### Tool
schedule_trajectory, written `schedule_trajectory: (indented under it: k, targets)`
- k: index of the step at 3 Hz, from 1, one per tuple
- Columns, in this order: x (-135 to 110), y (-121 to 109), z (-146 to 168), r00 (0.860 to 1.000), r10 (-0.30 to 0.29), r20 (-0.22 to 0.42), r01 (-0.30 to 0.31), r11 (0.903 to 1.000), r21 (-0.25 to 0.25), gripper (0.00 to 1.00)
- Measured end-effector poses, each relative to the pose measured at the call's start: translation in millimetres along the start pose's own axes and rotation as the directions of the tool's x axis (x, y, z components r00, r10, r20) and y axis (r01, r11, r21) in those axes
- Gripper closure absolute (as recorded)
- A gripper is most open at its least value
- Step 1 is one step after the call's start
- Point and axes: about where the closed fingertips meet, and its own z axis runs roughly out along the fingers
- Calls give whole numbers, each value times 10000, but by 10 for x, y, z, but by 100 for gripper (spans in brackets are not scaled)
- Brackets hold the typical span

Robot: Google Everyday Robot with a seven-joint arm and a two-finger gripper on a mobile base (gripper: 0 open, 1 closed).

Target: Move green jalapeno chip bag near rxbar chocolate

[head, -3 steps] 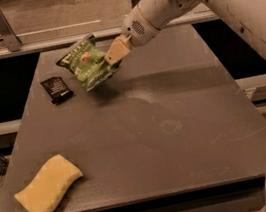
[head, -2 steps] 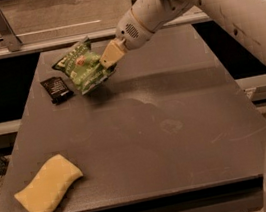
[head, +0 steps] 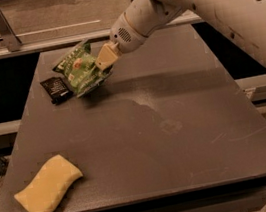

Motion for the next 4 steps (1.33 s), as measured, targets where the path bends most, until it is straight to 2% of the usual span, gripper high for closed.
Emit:
schedule_trajectory:
  k: [1, 2, 3, 4]
  targets:
    - [8, 3, 12, 9999, -32, -97, 29, 9996, -286, 14]
    - [66, -53, -151, 10000, 40, 66, -33, 9945, -1047, 0]
    - [4, -95, -522, 9987, -398, -306, 398, 9992, -19, 0]
    - [4, -95, -522, 9987, -398, -306, 398, 9992, -19, 0]
